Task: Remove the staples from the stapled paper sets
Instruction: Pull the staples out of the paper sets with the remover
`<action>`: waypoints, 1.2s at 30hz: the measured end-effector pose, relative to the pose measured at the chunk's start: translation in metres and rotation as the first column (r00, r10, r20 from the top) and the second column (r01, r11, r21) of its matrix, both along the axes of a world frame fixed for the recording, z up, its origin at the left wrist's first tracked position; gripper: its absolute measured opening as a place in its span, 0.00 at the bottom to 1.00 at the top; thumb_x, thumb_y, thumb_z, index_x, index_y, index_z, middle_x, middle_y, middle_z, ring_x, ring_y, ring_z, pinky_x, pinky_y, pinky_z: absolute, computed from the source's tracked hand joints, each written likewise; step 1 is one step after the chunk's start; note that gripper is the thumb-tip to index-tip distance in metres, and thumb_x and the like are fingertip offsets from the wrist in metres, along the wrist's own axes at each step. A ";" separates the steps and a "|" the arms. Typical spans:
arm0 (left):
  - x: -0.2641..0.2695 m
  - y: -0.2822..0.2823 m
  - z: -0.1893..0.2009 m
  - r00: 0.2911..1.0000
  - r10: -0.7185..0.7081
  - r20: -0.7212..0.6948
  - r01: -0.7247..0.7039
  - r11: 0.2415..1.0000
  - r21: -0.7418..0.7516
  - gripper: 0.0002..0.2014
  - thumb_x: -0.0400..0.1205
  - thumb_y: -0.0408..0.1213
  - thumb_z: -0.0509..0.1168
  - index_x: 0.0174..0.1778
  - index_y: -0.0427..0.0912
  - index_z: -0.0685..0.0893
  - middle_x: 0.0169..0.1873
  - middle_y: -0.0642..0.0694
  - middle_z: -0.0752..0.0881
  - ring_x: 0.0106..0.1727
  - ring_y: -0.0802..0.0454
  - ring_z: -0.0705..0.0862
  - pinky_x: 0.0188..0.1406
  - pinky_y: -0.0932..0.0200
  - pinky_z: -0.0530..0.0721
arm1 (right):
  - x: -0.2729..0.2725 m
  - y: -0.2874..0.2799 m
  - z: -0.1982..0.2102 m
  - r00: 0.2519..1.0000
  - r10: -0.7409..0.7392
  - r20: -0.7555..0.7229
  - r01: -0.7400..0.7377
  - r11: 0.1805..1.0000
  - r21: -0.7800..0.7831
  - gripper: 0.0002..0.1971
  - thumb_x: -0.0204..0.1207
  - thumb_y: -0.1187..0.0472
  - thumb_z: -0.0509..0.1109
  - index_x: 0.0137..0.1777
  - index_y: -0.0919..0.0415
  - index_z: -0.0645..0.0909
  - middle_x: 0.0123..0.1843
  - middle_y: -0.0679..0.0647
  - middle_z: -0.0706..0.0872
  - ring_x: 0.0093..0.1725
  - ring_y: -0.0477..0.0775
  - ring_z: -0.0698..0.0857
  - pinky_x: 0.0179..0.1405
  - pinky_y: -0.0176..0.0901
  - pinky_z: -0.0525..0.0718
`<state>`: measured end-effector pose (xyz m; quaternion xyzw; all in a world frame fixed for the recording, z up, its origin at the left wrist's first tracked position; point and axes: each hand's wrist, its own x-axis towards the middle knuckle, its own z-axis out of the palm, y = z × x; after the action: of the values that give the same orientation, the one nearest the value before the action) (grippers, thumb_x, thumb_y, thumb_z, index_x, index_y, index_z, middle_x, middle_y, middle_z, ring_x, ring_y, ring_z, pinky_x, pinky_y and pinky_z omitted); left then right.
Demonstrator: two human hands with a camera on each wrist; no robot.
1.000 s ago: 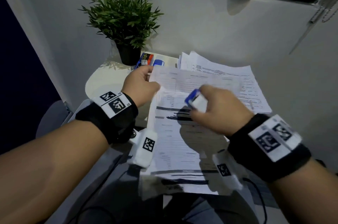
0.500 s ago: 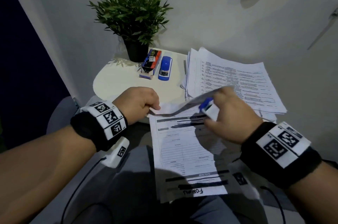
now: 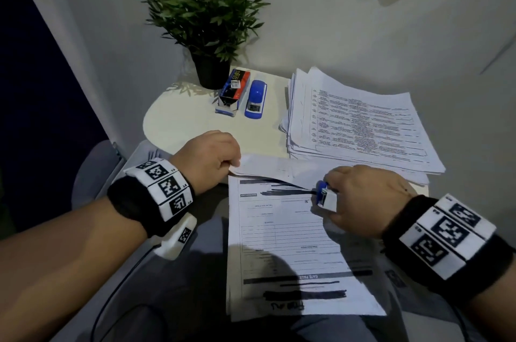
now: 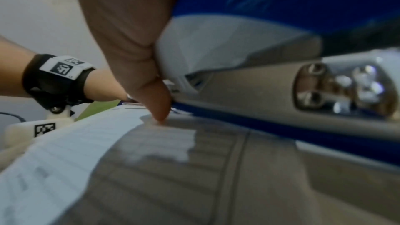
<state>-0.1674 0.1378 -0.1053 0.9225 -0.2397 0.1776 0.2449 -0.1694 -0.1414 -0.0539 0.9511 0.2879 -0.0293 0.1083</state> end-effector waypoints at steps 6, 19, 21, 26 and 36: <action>-0.002 0.000 0.000 1.000 0.025 -0.007 -0.025 1.000 -0.007 0.09 0.61 0.21 0.63 0.26 0.39 0.78 0.31 0.45 0.82 0.37 0.55 0.72 0.36 0.60 0.75 | 0.000 -0.005 -0.006 0.999 -0.033 -0.029 0.034 0.999 0.019 0.21 0.70 0.30 0.61 0.47 0.48 0.71 0.44 0.43 0.78 0.41 0.51 0.73 0.34 0.40 0.69; -0.024 0.014 0.046 0.959 0.269 -0.095 -0.283 0.937 -0.205 0.11 0.74 0.46 0.65 0.48 0.52 0.91 0.36 0.63 0.84 0.42 0.59 0.84 0.44 0.66 0.79 | 0.005 0.042 0.035 0.965 -0.155 -0.213 0.232 0.883 0.409 0.15 0.73 0.42 0.69 0.48 0.52 0.72 0.31 0.45 0.73 0.46 0.58 0.79 0.38 0.44 0.70; -0.032 0.032 0.063 0.915 0.382 -0.127 -0.402 0.865 -0.298 0.07 0.76 0.46 0.68 0.47 0.56 0.89 0.38 0.60 0.86 0.44 0.54 0.85 0.48 0.59 0.82 | 0.006 0.059 0.040 0.957 -0.169 -0.235 0.285 0.696 0.659 0.15 0.74 0.41 0.69 0.46 0.52 0.75 0.33 0.43 0.76 0.42 0.53 0.77 0.36 0.43 0.66; -0.054 0.098 0.104 0.818 0.572 -0.063 -0.538 0.721 -0.437 0.03 0.77 0.44 0.70 0.44 0.54 0.86 0.36 0.53 0.86 0.36 0.63 0.84 0.46 0.64 0.83 | 0.025 0.105 0.049 0.902 -0.176 -0.395 0.431 0.431 0.793 0.22 0.73 0.37 0.64 0.34 0.56 0.76 0.36 0.53 0.80 0.42 0.57 0.79 0.35 0.45 0.71; -0.100 0.189 0.114 0.641 0.761 -0.100 -0.653 0.473 -0.591 0.13 0.73 0.52 0.67 0.49 0.52 0.87 0.45 0.44 0.89 0.44 0.43 0.89 0.48 0.39 0.87 | 0.090 0.141 0.038 0.690 -0.442 -0.573 0.663 0.704 0.255 0.17 0.77 0.54 0.71 0.58 0.67 0.79 0.56 0.64 0.83 0.55 0.64 0.82 0.57 0.51 0.80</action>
<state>-0.2676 0.3271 0.0089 0.7968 0.2096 0.4076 0.3938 -0.0794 -0.0009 -0.0162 0.9538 -0.0057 -0.2248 -0.1990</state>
